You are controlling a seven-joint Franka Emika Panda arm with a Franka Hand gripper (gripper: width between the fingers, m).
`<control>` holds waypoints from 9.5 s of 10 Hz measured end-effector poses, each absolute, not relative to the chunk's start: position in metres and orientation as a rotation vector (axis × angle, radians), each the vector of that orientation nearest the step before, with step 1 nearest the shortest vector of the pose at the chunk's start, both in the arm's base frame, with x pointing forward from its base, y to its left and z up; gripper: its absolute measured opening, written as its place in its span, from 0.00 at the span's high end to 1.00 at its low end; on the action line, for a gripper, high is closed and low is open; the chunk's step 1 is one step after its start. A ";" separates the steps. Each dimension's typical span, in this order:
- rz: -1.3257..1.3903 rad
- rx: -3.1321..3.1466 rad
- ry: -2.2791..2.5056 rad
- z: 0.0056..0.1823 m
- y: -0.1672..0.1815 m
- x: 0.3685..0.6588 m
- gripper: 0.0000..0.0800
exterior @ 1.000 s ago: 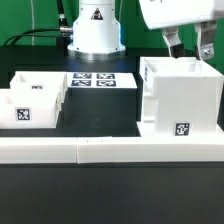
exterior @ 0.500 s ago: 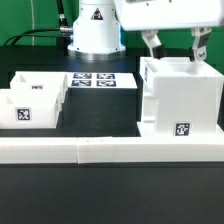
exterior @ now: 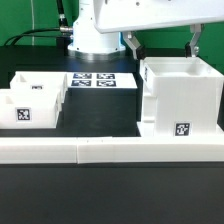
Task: Assemble drawer
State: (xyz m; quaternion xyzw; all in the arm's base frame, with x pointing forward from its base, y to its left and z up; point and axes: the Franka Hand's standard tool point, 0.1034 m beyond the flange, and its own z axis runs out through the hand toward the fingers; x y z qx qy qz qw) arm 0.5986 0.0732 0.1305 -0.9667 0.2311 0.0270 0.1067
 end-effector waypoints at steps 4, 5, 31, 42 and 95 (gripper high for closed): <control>0.026 -2.964 0.024 0.132 0.028 0.578 0.19; 0.007 -2.967 0.004 0.129 0.010 0.572 0.19; 0.017 -3.118 -0.185 0.019 -0.093 0.497 0.19; 0.007 -3.133 -0.188 0.005 -0.095 0.494 0.95; 0.070 -2.246 -2.212 0.012 -0.017 0.548 0.95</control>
Offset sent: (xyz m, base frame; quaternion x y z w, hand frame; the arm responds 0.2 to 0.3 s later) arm -0.0306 -0.0492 0.0038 -0.0308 0.0212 -0.2547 0.9663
